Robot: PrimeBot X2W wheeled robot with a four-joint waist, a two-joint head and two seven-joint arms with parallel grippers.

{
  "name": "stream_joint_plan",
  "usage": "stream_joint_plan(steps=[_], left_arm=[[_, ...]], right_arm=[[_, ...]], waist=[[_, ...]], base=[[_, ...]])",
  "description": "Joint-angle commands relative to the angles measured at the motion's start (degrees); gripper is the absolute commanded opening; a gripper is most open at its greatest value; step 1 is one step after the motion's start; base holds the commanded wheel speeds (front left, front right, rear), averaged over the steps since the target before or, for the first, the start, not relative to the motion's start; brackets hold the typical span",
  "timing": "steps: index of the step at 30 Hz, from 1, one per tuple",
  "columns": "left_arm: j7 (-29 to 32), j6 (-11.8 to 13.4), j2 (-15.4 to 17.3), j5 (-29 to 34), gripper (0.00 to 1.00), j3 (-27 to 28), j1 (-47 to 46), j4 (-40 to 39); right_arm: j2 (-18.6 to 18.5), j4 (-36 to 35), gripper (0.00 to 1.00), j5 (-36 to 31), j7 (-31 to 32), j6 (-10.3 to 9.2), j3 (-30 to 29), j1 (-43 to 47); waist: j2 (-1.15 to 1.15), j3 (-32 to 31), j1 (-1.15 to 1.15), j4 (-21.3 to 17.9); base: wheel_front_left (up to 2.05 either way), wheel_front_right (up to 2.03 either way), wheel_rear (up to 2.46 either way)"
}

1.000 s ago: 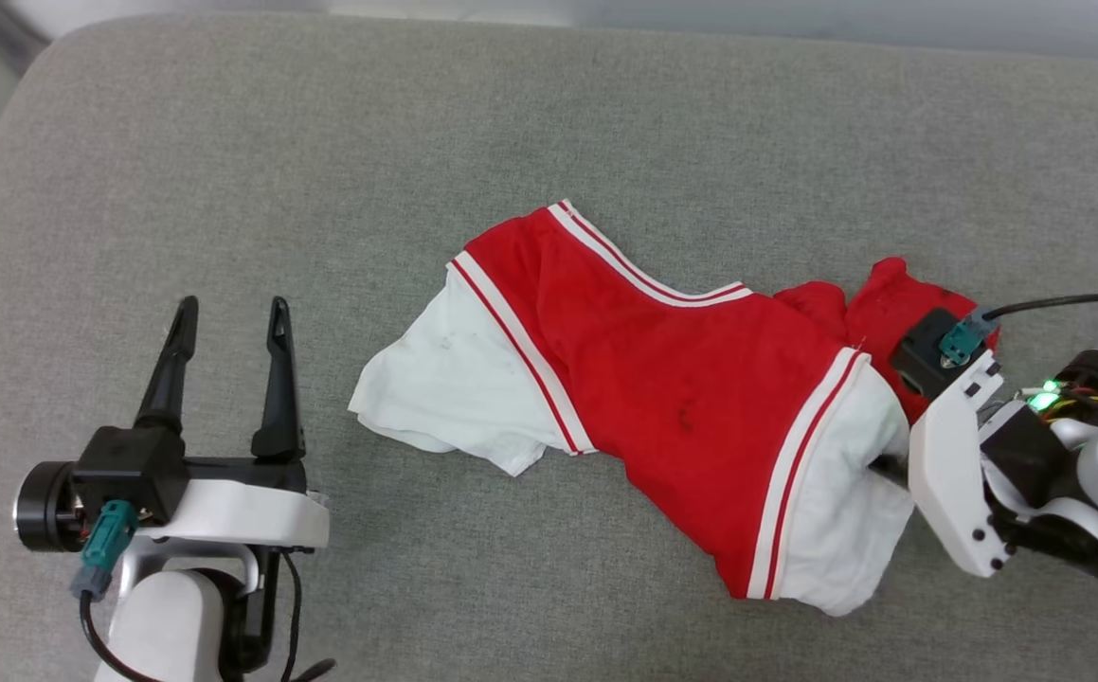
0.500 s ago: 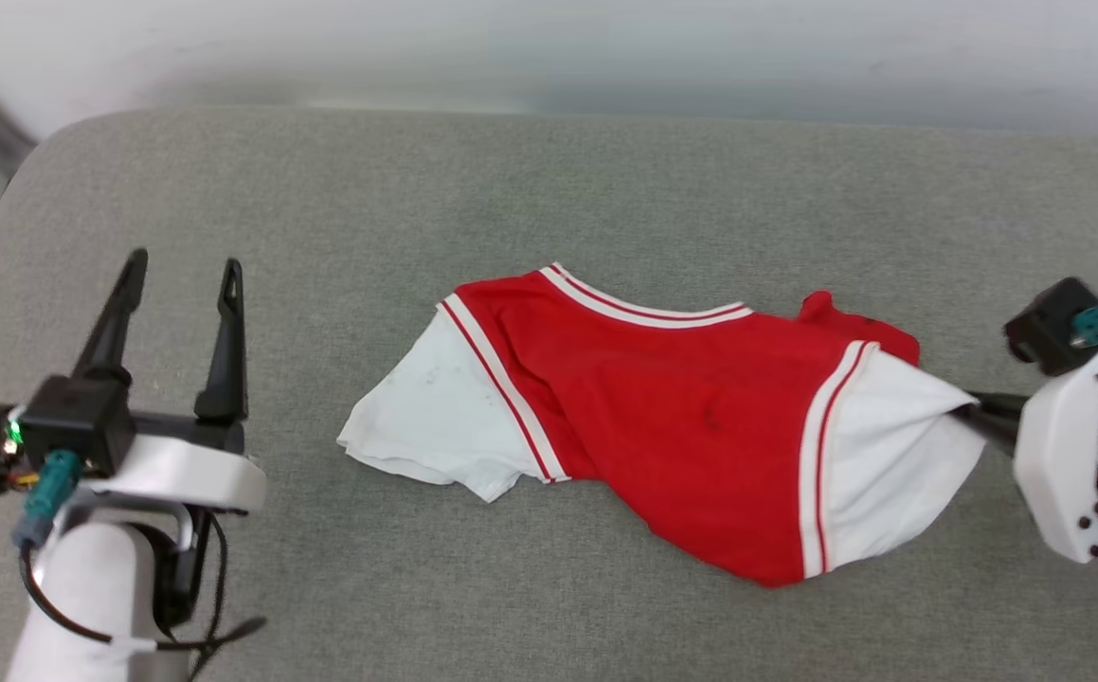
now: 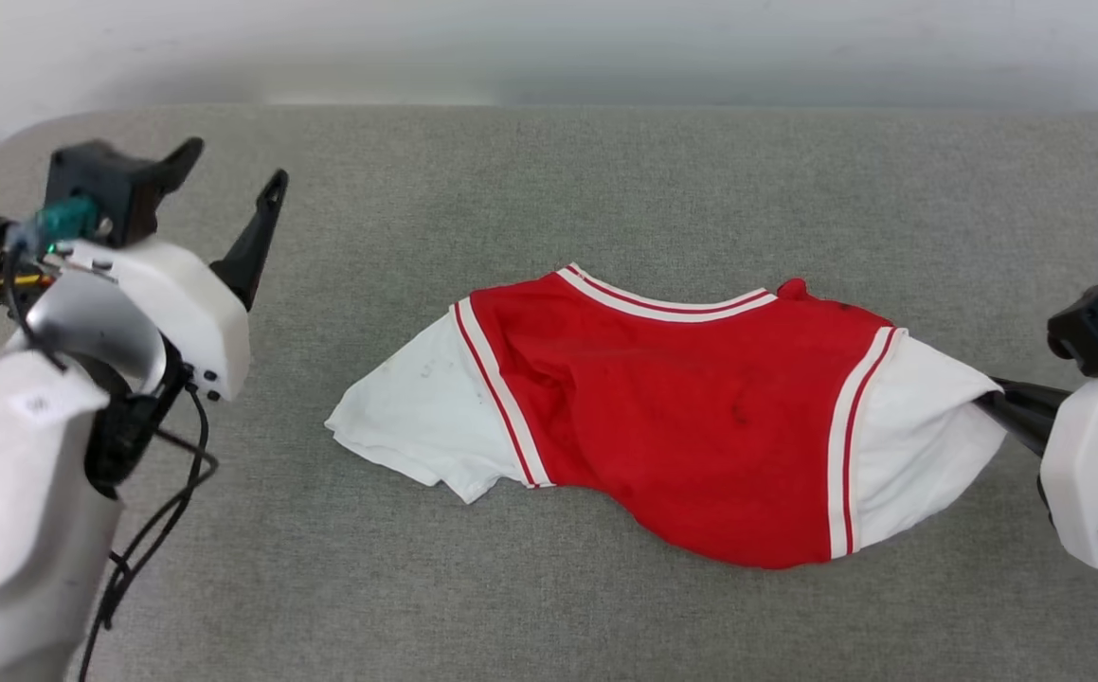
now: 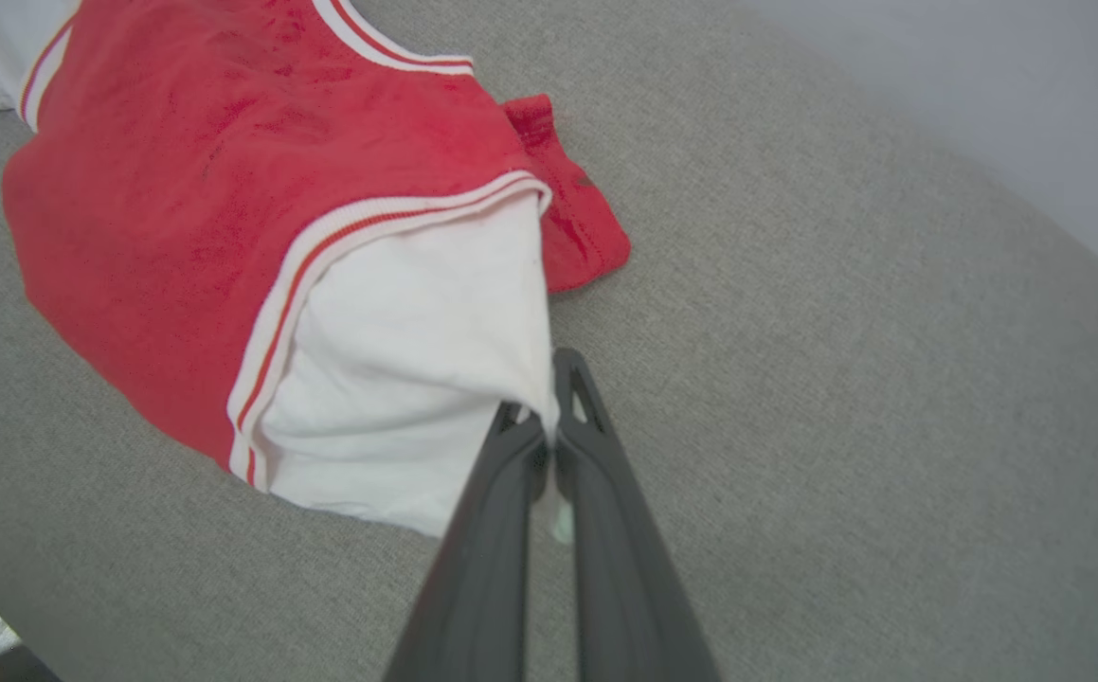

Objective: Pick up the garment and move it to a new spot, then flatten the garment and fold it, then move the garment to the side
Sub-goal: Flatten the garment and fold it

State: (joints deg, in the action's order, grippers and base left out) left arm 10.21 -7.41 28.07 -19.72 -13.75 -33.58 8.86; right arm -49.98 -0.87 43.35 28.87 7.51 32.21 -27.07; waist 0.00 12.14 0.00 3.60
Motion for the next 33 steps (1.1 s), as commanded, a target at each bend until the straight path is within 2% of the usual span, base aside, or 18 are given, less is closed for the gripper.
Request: stream_joint_plan(steps=[1,8,13,26,32,33], left_arm=[[5.2,0.0,2.3,-4.1,1.00,-2.7,-2.1,-0.2],[23.8,0.0,9.6,-17.9,1.00,-11.7,-7.7,-0.3],[32.4,0.0,12.4,-24.0,1.00,-17.4,-10.1,0.7],[43.5,0.0,14.5,-30.2,1.00,-31.3,-13.7,5.2],[44.9,0.0,15.4,-32.1,1.00,-38.2,-13.3,6.9],[44.7,0.0,15.5,-32.3,0.47,-39.0,-13.2,7.2]], right_arm=[[1.2,-0.9,0.00,-1.0,0.6,-0.04,-1.1,0.9],[3.8,-3.3,0.00,-3.8,2.5,-0.04,-3.6,2.0],[4.9,-4.8,0.00,-5.1,3.7,-0.04,-4.7,1.2],[7.1,-6.5,0.00,-7.2,5.3,-0.04,-3.8,-2.0],[7.9,-6.0,0.00,-7.8,4.7,-0.04,-3.0,-3.2],[7.9,-5.9,0.00,-7.8,4.6,-0.04,-3.0,-3.3]], waist=[[0.00,0.7,0.00,-0.3],[0.00,2.9,0.00,-1.5],[0.00,4.9,0.00,-2.4],[0.00,9.9,0.00,-4.7],[0.00,11.2,0.00,-5.4],[0.00,11.3,0.00,-5.4]], base=[[0.00,0.00,0.00],[0.00,0.00,0.00],[0.00,0.00,0.00],[0.00,0.00,0.00],[0.00,0.00,0.00],[0.00,0.00,0.00]])
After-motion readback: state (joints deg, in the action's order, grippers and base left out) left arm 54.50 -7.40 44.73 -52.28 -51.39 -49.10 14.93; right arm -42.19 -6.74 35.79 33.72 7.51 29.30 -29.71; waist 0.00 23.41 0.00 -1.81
